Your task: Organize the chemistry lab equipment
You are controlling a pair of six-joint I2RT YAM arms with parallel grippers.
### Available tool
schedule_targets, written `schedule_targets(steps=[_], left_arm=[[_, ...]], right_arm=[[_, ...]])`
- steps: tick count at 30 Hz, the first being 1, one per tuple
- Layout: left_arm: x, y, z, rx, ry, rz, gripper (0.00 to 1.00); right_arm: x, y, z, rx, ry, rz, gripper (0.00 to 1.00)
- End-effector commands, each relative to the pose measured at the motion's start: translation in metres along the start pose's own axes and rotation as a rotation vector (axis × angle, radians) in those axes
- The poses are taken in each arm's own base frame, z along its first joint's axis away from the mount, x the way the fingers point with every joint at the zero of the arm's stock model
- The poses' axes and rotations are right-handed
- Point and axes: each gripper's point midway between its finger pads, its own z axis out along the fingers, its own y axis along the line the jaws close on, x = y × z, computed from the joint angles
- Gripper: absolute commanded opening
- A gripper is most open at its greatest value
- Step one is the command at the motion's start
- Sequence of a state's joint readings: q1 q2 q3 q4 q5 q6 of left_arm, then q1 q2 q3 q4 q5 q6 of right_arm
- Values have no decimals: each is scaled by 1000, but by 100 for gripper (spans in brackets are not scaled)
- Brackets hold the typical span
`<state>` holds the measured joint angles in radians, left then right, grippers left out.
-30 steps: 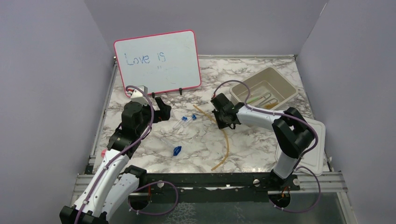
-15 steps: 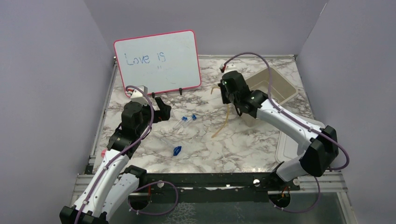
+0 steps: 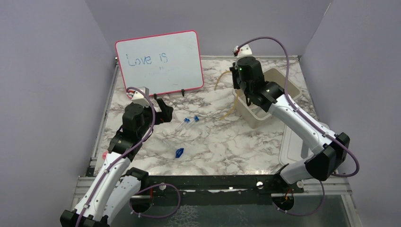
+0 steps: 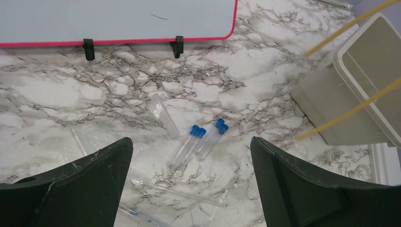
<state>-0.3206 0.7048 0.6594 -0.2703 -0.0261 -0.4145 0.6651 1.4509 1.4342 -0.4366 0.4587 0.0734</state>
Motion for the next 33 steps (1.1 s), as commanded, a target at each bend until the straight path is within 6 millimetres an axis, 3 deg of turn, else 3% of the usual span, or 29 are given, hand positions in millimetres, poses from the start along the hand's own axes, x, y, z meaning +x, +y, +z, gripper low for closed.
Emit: schedule_targets(steps=[1, 9, 15, 20, 24, 33], left_arm=[[-6, -5, -3, 29, -28, 5, 97], [-6, -4, -3, 28, -29, 4, 97], [-5, -5, -1, 32, -22, 3, 97], [-4, -5, -1, 31, -21, 2, 97], [-4, -5, -1, 30, -18, 2, 97], [-3, -5, 0, 30, -15, 0, 97]], right_arm=[[-50, -37, -8, 68, -127, 34, 1], [-89, -101, -30, 233, -233, 35, 1], [-87, -147, -42, 377, -244, 12, 1], [-71, -162, -46, 404, -234, 11, 1], [-44, -168, -38, 417, -172, -13, 1], [31, -147, -35, 330, -39, 68, 1]])
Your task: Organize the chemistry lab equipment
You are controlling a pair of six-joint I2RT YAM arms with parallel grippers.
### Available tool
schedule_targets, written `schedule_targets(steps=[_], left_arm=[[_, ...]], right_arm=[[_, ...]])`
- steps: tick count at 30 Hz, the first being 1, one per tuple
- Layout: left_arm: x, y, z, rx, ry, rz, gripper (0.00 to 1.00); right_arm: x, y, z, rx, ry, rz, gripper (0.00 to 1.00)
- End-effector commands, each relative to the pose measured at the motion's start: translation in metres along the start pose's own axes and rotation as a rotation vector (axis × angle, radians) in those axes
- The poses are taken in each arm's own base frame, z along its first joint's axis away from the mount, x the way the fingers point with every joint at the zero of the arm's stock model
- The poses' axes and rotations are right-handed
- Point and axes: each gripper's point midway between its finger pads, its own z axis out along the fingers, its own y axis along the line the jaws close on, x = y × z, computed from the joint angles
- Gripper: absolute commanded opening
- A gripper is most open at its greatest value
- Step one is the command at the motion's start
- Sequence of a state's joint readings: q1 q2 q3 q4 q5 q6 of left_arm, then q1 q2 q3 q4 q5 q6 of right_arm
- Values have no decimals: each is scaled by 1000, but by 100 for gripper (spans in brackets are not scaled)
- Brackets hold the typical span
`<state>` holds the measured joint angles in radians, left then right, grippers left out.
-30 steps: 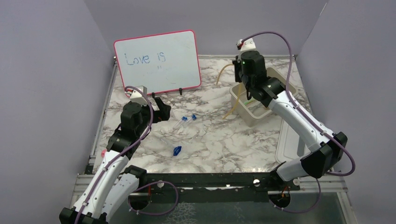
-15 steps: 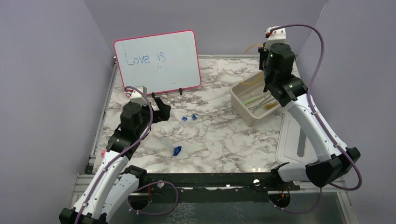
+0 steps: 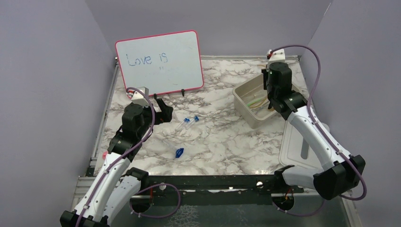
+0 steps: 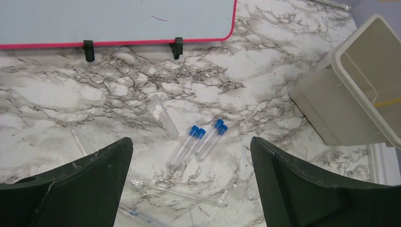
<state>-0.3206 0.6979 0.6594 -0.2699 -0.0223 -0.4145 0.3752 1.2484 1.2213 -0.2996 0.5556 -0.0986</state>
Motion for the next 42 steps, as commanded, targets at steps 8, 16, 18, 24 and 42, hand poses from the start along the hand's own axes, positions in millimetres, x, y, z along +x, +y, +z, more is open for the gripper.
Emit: schedule_targets(steps=[8, 16, 18, 24, 42], left_arm=[[-1, -3, 3, 21, -6, -1, 97], [1, -7, 2, 42, 2, -1, 97], [1, -6, 2, 40, 1, 0, 97], [2, -6, 3, 38, 7, 0, 97], [3, -3, 5, 26, 13, 3, 97]], right_arm=[[90, 2, -30, 25, 228, 209, 1], [122, 21, -16, 31, 324, 246, 1], [120, 19, -9, 60, 312, 233, 1], [102, -16, 24, 298, 202, 104, 1], [60, -17, 82, 147, 133, 68, 49]])
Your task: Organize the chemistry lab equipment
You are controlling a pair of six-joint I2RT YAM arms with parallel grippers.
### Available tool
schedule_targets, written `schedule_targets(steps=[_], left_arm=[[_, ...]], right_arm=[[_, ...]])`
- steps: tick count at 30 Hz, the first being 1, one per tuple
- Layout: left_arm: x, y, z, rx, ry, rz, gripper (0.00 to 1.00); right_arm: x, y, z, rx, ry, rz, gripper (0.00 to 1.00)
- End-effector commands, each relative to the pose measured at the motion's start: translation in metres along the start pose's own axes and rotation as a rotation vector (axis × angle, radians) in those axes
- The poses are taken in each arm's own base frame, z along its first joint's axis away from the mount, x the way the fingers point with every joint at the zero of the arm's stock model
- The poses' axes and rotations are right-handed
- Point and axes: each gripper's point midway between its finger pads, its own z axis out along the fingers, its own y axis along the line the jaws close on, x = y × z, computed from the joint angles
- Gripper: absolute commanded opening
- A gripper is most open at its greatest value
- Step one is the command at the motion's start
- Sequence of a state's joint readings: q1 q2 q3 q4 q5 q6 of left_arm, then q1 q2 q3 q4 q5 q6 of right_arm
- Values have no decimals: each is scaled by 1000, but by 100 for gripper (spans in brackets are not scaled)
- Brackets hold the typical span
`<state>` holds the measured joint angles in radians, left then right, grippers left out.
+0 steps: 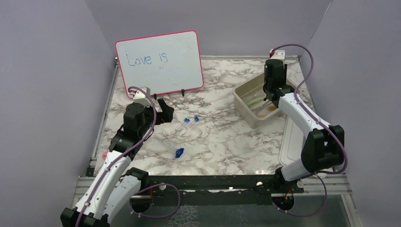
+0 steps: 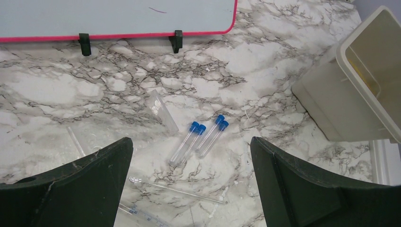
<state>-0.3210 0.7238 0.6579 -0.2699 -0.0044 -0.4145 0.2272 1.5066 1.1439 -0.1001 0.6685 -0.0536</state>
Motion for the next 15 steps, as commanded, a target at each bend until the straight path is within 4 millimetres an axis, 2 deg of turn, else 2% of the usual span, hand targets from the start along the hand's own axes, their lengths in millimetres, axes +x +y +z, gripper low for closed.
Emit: schedule_targets(steps=[1, 8, 12, 15], left_arm=[[-4, -3, 1, 20, -19, 4, 97], [-4, -3, 1, 17, -18, 2, 97], [-3, -2, 1, 15, -16, 2, 97], [-1, -1, 2, 10, -7, 0, 97]], right_arm=[[-23, 16, -12, -133, -11, 53, 49], [-27, 78, -56, -553, 93, 155, 49], [-35, 116, -102, -833, 97, 204, 49], [-35, 147, -137, -946, 90, 206, 49]])
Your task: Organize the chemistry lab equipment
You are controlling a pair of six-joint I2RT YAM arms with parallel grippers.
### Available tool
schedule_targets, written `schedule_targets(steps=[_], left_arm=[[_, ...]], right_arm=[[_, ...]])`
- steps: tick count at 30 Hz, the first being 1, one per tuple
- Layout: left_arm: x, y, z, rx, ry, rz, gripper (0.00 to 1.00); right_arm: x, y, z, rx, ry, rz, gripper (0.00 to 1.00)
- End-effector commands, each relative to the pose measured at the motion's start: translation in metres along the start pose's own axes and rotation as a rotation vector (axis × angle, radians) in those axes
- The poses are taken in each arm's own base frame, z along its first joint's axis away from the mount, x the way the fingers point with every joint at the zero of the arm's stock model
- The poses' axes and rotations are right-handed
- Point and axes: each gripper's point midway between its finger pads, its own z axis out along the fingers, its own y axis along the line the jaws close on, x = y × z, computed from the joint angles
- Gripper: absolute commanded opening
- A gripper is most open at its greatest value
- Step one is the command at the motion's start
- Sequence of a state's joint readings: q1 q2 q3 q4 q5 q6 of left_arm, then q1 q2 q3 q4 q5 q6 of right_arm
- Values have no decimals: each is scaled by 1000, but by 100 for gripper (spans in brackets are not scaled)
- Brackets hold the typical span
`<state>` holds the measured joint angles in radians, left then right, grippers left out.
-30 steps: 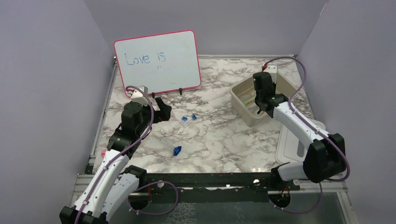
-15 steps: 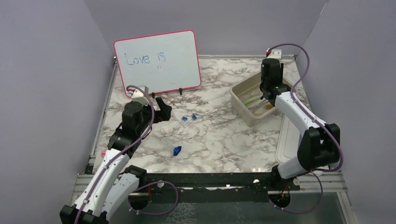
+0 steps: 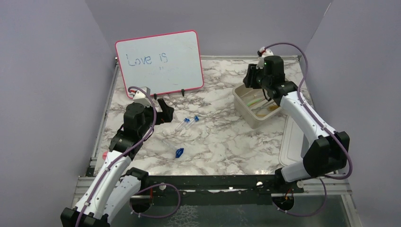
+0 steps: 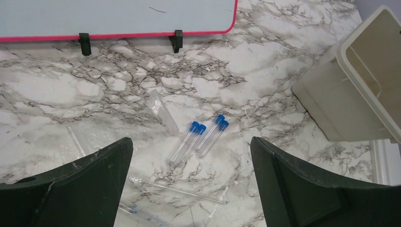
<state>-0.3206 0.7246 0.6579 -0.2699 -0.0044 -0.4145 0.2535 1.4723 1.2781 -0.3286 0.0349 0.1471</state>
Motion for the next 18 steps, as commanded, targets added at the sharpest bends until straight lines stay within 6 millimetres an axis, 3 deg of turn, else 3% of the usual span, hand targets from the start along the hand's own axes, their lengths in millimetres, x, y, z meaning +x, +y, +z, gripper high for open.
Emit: schedule_targets(steps=[1, 5, 8, 16, 18], left_arm=[[0, -1, 2, 9, -2, 0, 97], [1, 0, 4, 5, 8, 0, 97], [2, 0, 3, 3, 13, -2, 97], [2, 24, 2, -139, 5, -26, 96], [0, 34, 1, -197, -2, -32, 95]], right_arm=[[10, 96, -30, -335, 27, 36, 49], [55, 166, -30, -443, 118, 10, 49], [97, 206, -24, -480, 202, -10, 46], [189, 283, -24, -610, 399, -32, 43], [203, 294, -23, -622, 431, -67, 43]])
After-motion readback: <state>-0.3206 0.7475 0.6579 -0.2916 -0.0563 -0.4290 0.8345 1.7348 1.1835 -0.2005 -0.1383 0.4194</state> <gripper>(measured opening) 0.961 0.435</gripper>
